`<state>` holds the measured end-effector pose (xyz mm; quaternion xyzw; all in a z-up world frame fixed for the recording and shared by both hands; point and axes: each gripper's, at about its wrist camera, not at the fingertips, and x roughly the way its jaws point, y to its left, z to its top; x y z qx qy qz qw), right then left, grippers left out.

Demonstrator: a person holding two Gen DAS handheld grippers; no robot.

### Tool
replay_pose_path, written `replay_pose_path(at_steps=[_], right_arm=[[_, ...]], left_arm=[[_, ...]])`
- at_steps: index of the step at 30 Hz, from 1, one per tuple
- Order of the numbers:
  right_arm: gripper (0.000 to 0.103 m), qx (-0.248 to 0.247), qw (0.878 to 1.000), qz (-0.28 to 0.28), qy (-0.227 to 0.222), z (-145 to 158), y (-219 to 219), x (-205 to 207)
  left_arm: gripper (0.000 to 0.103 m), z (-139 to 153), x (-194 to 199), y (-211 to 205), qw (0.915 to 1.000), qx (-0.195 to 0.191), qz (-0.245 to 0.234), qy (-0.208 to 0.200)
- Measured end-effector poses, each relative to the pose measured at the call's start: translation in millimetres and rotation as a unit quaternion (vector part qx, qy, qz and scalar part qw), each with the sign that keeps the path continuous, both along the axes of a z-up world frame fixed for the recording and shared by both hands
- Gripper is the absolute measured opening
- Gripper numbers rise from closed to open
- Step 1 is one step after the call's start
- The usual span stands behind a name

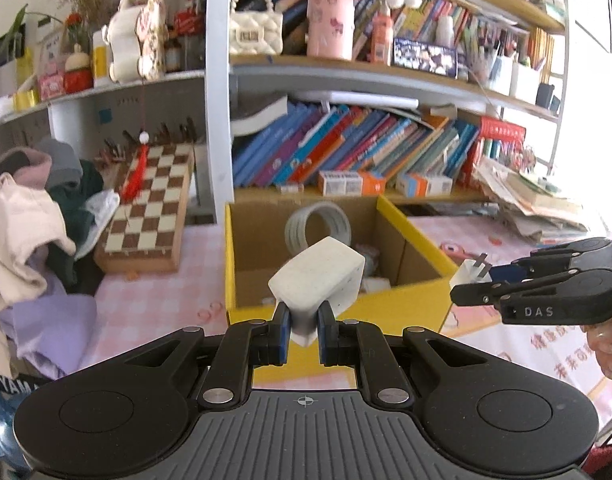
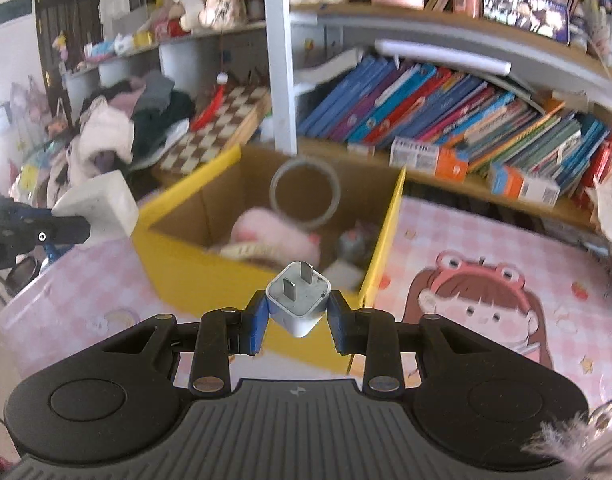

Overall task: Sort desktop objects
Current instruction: 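Carry the white block and plug over the yellow box with both grippers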

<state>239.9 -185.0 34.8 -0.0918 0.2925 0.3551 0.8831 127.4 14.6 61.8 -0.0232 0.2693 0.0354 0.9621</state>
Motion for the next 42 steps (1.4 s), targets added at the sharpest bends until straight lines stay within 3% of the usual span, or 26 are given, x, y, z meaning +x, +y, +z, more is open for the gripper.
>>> replay_pose_path(at_steps=[11,18,33,42], right_arm=[[0.030,0.013,0.999,0.018,-0.044,26,13,35],[0.030,-0.002,0.998,0.037,-0.045,22,34,62],[0.030,-0.110,0.990,0.082,-0.037,-18,81,125],[0.030,-0.176,0.976,0.123,-0.034,-35,104,137]], left_arm=[[0.012,16,29,0,0.9996,0.021,0.007,-0.020],[0.012,10,55,5,0.9997,0.019,0.014,-0.008],[0.012,-30,128,34,0.9965,0.045,0.038,0.059],[0.012,-47,155,38,0.9924,0.071,0.036,0.094]])
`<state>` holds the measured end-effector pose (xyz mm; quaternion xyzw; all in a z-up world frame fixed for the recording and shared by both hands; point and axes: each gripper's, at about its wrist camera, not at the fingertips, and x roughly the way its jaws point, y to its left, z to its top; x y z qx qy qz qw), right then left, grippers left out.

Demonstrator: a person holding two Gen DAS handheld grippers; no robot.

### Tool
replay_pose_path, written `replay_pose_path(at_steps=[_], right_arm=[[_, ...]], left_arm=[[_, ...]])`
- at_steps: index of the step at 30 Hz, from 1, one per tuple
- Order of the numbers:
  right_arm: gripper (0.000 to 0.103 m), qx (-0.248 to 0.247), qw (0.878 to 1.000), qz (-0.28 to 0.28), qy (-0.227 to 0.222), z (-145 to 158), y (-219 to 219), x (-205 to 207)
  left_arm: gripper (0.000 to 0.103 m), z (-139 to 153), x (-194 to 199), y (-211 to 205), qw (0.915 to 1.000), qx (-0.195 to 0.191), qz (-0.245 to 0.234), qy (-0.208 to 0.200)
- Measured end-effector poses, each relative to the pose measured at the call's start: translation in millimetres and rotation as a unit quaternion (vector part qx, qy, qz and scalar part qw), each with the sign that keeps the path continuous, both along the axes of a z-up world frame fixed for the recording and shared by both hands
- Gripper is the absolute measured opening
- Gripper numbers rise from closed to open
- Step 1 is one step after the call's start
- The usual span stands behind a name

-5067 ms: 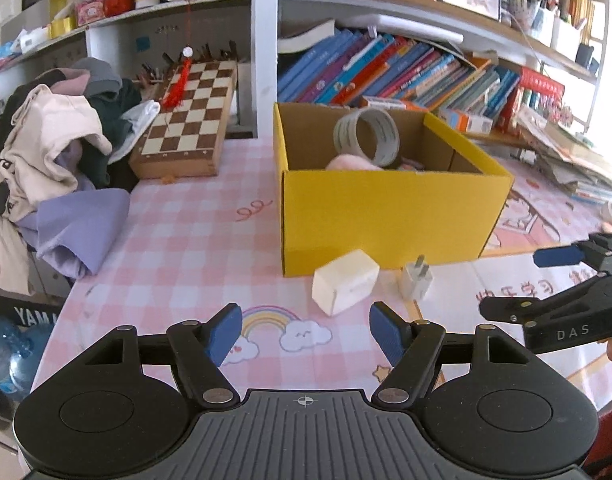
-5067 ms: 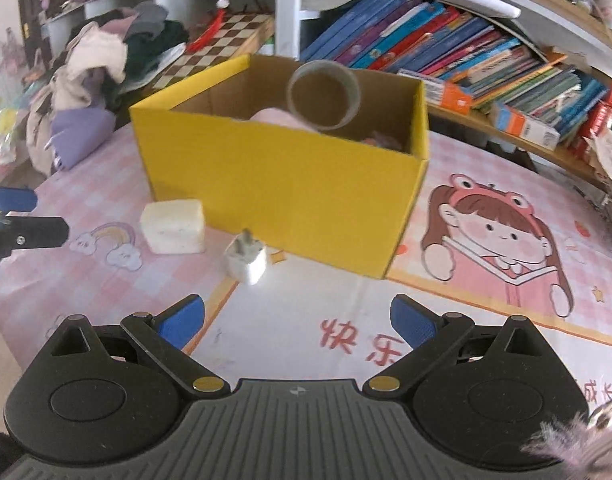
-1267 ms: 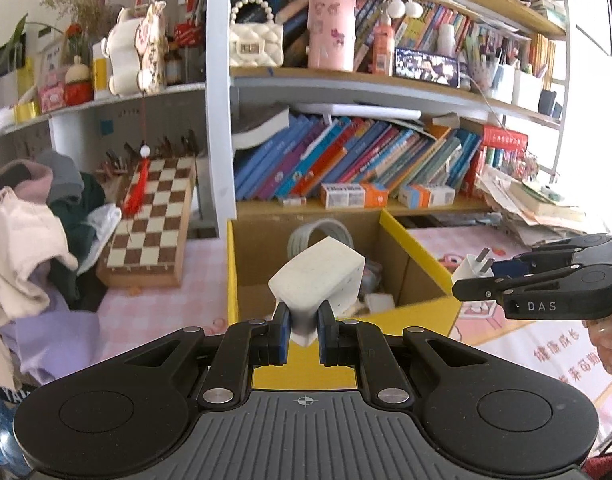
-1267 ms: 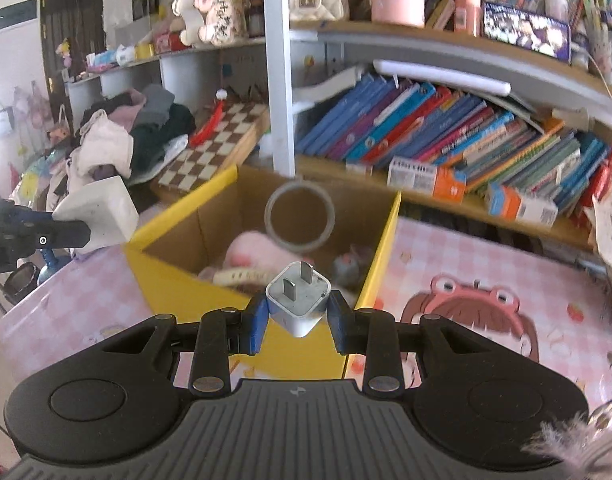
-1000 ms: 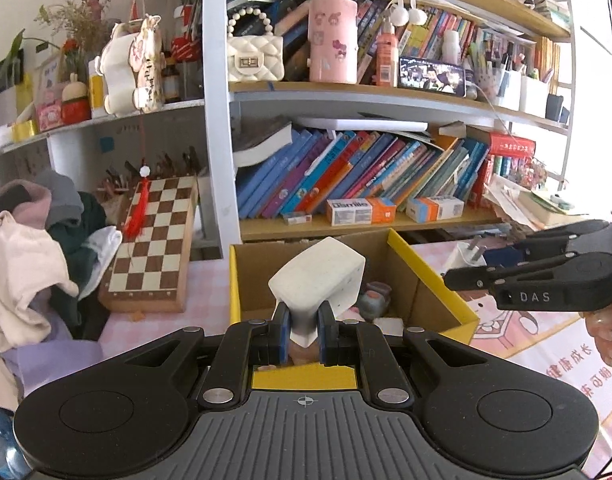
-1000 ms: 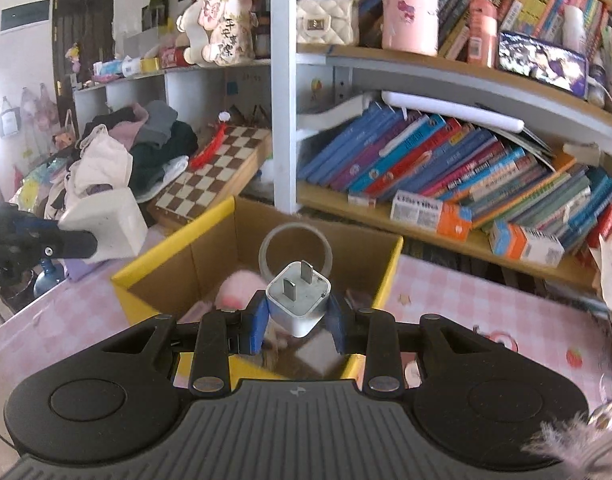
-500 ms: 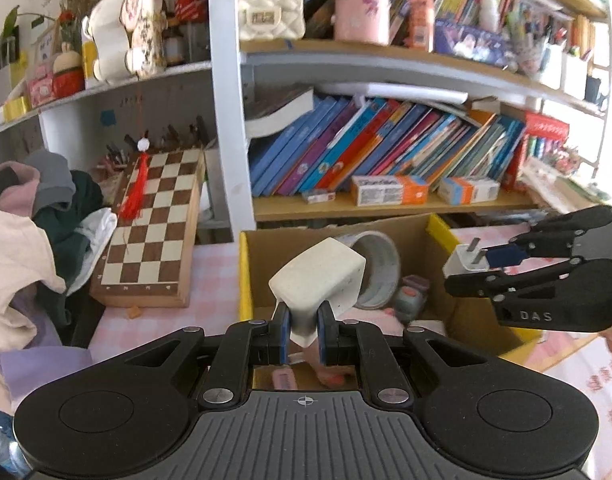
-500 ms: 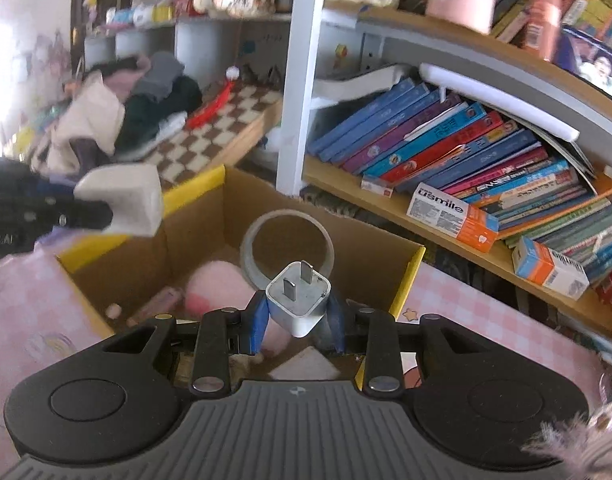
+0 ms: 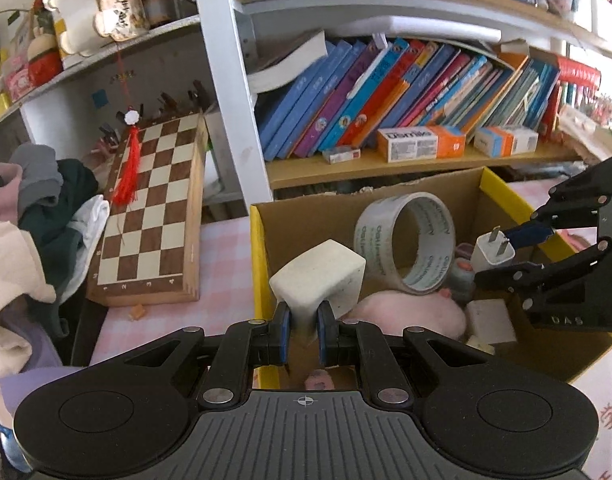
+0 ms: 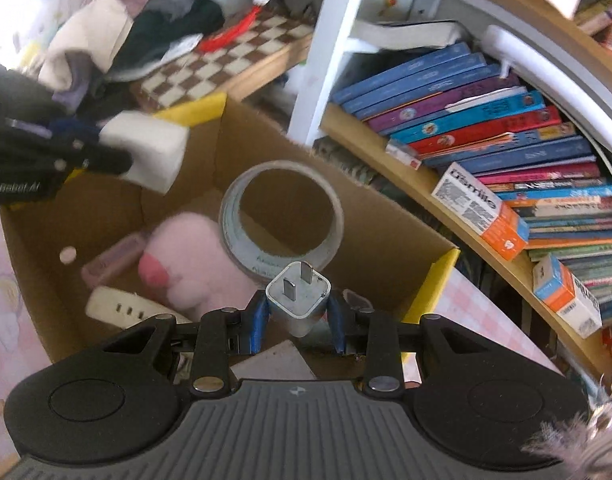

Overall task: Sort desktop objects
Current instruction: 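Carry the white block and plug over the yellow box with both grippers, then lower the block and plug into the box and open both grippers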

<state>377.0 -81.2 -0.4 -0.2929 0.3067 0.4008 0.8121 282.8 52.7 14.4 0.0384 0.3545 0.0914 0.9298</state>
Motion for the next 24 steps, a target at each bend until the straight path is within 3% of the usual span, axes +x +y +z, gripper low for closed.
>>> replay_pose_path(at_steps=[20,24], right_arm=[[0.030,-0.039,0.999,0.030,0.024,-16,13,4],[0.043,-0.025,0.999,0.028,0.015,-13,11,3]], left_arm=[[0.013,-9,16,-4,0.9997,0.014,-0.012,0.013],[0.017,-7,13,-7,0.9997,0.017,-0.020,0.004]])
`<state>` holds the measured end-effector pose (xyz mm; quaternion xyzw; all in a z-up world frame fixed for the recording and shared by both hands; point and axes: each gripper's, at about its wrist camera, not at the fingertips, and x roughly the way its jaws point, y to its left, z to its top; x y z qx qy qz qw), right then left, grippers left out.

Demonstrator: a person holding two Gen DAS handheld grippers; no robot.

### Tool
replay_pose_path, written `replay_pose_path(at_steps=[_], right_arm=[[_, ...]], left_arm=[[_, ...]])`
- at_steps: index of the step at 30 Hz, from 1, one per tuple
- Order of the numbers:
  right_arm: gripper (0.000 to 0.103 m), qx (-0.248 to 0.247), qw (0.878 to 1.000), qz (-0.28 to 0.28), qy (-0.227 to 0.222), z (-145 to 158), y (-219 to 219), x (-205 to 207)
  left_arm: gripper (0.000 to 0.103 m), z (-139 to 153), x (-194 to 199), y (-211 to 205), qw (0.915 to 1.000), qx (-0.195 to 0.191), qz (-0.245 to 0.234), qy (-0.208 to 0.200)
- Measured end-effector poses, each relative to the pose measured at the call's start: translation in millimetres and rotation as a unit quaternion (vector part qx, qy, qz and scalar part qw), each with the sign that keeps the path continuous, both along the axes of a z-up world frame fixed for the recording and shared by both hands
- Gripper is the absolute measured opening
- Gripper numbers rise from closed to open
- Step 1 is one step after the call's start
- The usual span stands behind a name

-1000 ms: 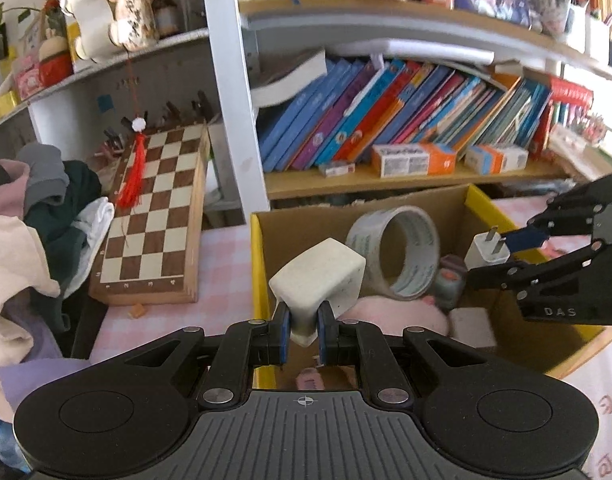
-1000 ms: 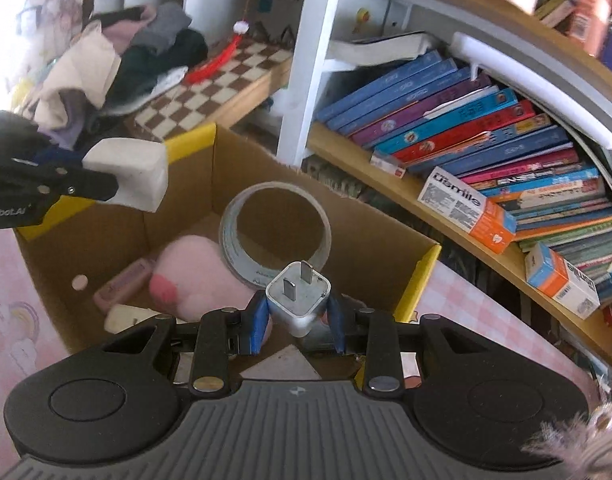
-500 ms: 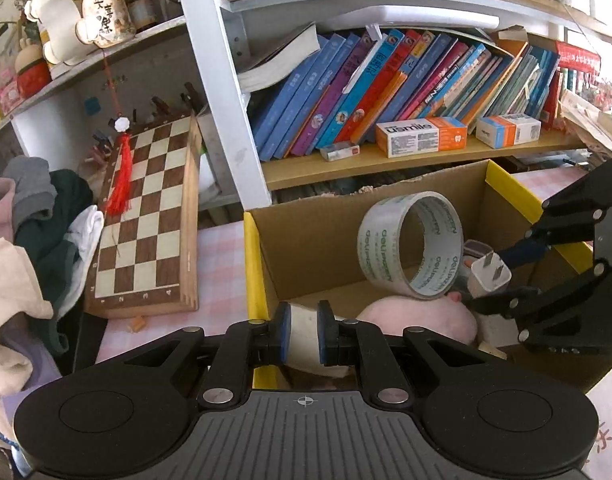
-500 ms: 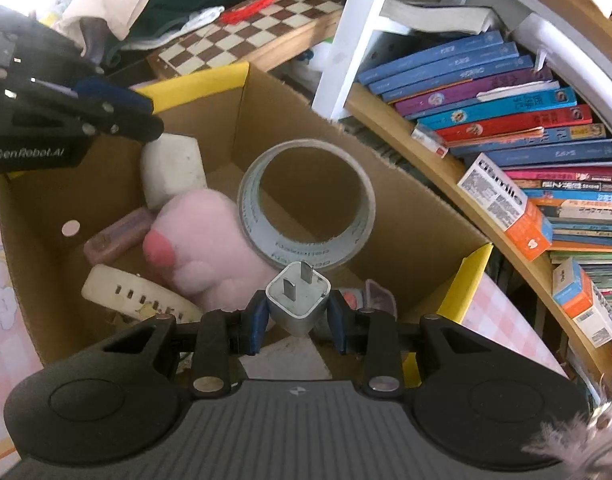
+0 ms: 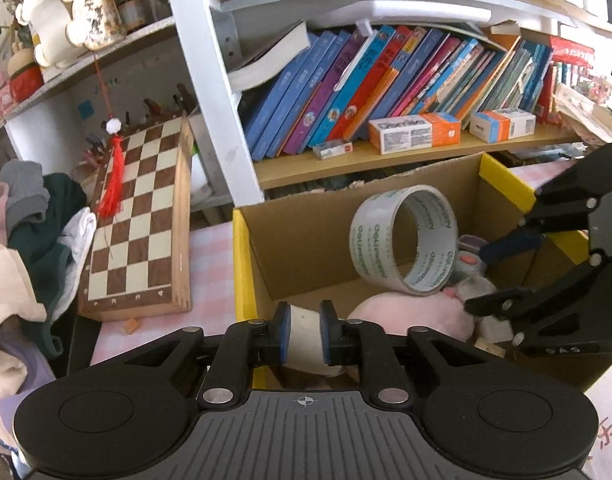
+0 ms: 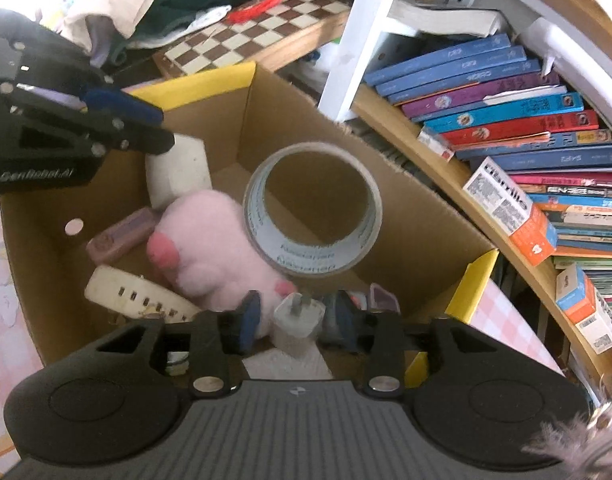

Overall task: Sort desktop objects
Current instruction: 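Lower the block and plug into the box and open both grippers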

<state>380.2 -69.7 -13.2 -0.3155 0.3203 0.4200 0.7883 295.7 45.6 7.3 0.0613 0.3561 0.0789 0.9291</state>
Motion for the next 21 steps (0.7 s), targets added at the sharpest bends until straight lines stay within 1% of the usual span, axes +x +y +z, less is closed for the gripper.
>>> replay_pose_path(at_steps=[3,5,6,7,8,9,10,11,14,16,20,21], right_arm=[[0.052,0.006,1.000,-0.004,-0.002,2,-1,-1],[0.062,0.014,1.000,-0.007,-0.004,5,-3,-2],[0.064,0.019,1.000,-0.008,-0.005,8,-5,-3],[0.068,0.024,1.000,-0.010,-0.007,10,-6,-5],[0.072,0.031,0.999,-0.011,-0.009,14,-8,-7],[0.075,0.037,0.999,-0.013,-0.012,17,-10,-8],[0.081,0.044,0.999,-0.014,-0.014,20,-11,-10],[0.083,0.051,0.998,-0.016,-0.018,23,-13,-12],[0.087,0.073,0.997,-0.023,-0.027,33,-19,-19],[0.089,0.090,0.995,-0.031,-0.032,39,-24,-24],[0.091,0.128,0.989,-0.056,-0.039,52,-34,-34],[0.092,0.139,0.987,-0.065,-0.039,55,-37,-37]], left_arm=[[0.022,4,-4,-2,1.0000,-0.005,-0.006,-0.007],[0.033,6,-7,-4,0.9999,0.001,-0.006,-0.012],[0.036,7,-8,-5,0.9999,0.003,-0.005,-0.015],[0.041,9,-10,-7,0.9998,0.004,-0.005,-0.018],[0.049,11,-12,-8,0.9997,0.006,-0.005,-0.023],[0.053,14,-15,-10,0.9996,0.008,-0.004,-0.028],[0.061,17,-17,-11,0.9994,0.010,-0.003,-0.033],[0.066,19,-19,-13,0.9992,0.011,-0.003,-0.038],[0.074,28,-27,-17,0.9986,0.014,-0.003,-0.052],[0.076,34,-32,-21,0.9980,0.015,-0.002,-0.061],[0.086,49,-51,-28,0.9962,0.008,0.003,-0.087],[0.087,53,-56,-30,0.9955,0.006,0.004,-0.094]])
